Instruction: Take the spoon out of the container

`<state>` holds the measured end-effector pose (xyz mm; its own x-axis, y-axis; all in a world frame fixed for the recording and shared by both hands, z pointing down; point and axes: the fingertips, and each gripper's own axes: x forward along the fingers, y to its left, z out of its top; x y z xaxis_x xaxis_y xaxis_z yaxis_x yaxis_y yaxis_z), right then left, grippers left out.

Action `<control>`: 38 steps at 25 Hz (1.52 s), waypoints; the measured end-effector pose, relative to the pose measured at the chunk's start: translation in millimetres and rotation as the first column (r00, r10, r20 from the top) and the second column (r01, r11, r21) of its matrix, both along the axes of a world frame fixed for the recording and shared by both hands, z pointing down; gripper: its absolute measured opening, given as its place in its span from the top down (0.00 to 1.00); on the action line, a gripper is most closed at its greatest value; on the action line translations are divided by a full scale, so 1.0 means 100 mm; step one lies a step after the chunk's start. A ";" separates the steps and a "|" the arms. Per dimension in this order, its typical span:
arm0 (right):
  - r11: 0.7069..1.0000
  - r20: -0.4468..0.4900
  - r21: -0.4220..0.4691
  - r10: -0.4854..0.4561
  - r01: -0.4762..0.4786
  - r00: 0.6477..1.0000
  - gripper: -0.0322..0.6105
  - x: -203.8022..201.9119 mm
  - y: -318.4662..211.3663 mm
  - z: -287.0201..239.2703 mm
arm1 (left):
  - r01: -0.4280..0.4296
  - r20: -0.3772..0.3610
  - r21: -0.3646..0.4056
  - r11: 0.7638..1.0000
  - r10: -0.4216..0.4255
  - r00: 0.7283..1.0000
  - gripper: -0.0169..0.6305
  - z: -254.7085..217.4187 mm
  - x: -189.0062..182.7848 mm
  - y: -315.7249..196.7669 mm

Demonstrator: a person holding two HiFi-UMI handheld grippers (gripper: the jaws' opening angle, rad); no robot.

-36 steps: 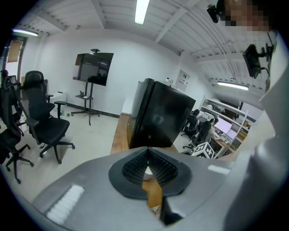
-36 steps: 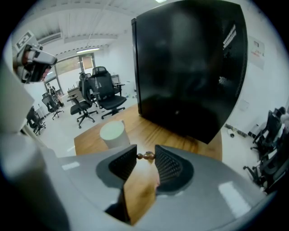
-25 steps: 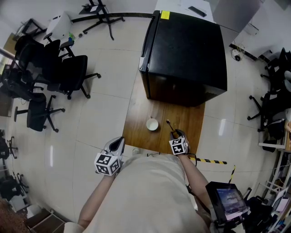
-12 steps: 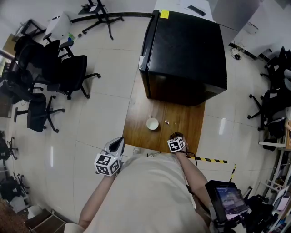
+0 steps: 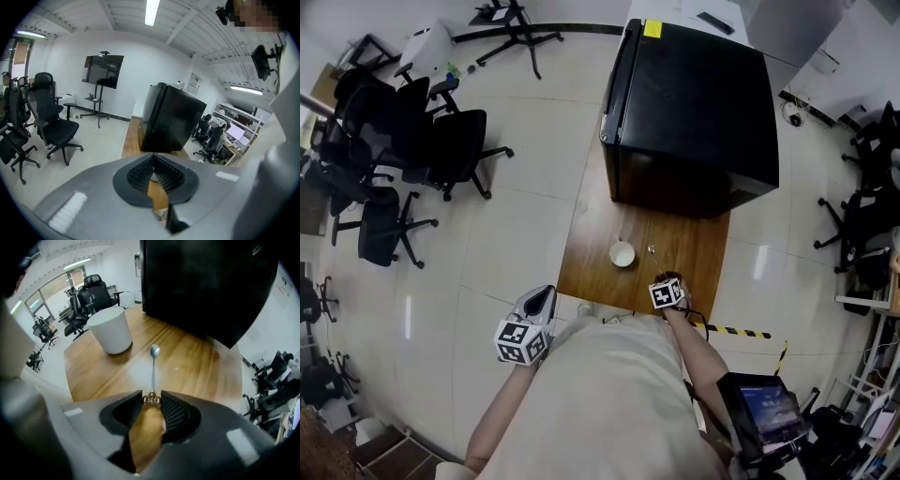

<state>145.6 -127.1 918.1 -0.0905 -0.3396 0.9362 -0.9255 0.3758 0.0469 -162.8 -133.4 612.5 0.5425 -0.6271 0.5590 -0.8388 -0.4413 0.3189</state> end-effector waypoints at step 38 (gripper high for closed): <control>0.752 0.150 0.571 0.299 -0.329 0.943 0.70 -0.54 0.08 -3.16 | -0.281 -0.223 0.160 0.946 0.312 0.923 0.98 0.04 -0.24 -0.15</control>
<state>91.9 -119.4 601.6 0.0808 -0.8326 0.5479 -0.9933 -0.0214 0.1139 -186.8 -148.4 616.6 0.8232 -0.4716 0.3160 -0.5672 -0.7068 0.4228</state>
